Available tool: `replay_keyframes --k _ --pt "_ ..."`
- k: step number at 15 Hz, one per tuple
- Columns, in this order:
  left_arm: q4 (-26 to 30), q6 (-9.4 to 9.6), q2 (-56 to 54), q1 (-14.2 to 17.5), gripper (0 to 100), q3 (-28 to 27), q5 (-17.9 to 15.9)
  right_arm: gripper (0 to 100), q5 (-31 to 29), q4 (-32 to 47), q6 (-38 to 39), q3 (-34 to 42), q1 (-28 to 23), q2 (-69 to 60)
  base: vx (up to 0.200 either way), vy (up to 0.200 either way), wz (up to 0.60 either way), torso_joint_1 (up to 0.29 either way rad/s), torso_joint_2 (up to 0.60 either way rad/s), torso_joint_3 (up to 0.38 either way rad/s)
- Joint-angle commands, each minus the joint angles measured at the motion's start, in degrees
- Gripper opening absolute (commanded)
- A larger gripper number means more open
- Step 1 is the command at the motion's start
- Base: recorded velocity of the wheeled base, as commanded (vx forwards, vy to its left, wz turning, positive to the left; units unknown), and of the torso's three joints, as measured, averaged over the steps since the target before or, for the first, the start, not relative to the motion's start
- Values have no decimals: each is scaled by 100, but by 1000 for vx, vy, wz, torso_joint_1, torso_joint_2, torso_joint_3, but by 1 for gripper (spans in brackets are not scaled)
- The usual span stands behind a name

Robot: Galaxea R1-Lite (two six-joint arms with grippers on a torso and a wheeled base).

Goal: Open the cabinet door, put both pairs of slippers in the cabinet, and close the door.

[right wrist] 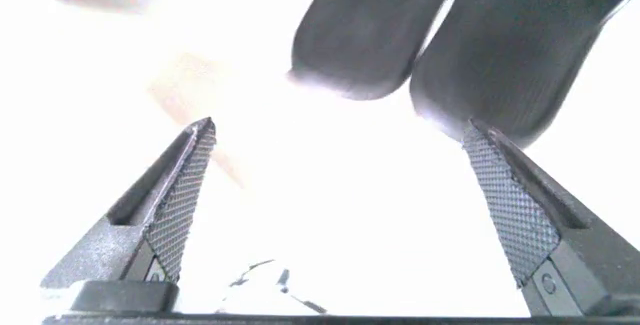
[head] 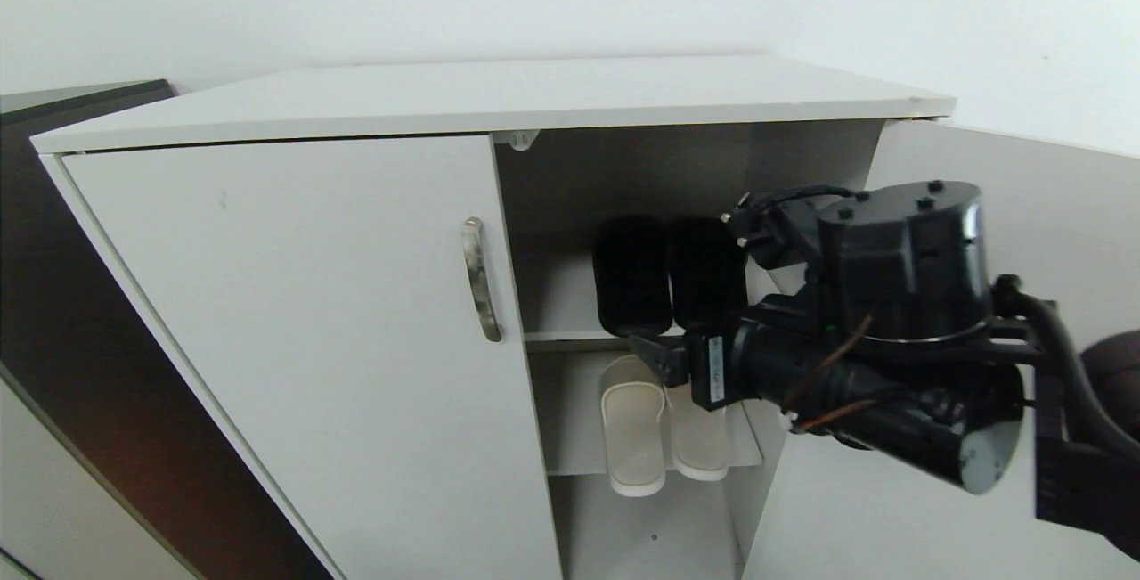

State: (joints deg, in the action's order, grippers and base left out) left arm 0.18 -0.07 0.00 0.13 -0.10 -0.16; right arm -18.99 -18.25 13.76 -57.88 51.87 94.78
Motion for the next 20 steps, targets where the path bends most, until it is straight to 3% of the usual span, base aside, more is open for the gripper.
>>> replay_keyframes --k 1,3,5,20 --pt "-1 -1 0 4 0 1 -2 100 370 -715 12 1016 130 -742 0 0 0 0 0 0" --pt "-1 7 0 4 0 1 -11 100 818 -1339 -119 1464 183 -786 0 0 0 0 0 0" --pt "-1 -1 0 4 0 1 -2 100 818 -1357 -155 1490 192 -759 0 0 0 0 0 0" --pt "-1 -1 0 4 0 1 -11 100 836 -1374 -155 1631 192 -610 -200 0 0 0 2 4"
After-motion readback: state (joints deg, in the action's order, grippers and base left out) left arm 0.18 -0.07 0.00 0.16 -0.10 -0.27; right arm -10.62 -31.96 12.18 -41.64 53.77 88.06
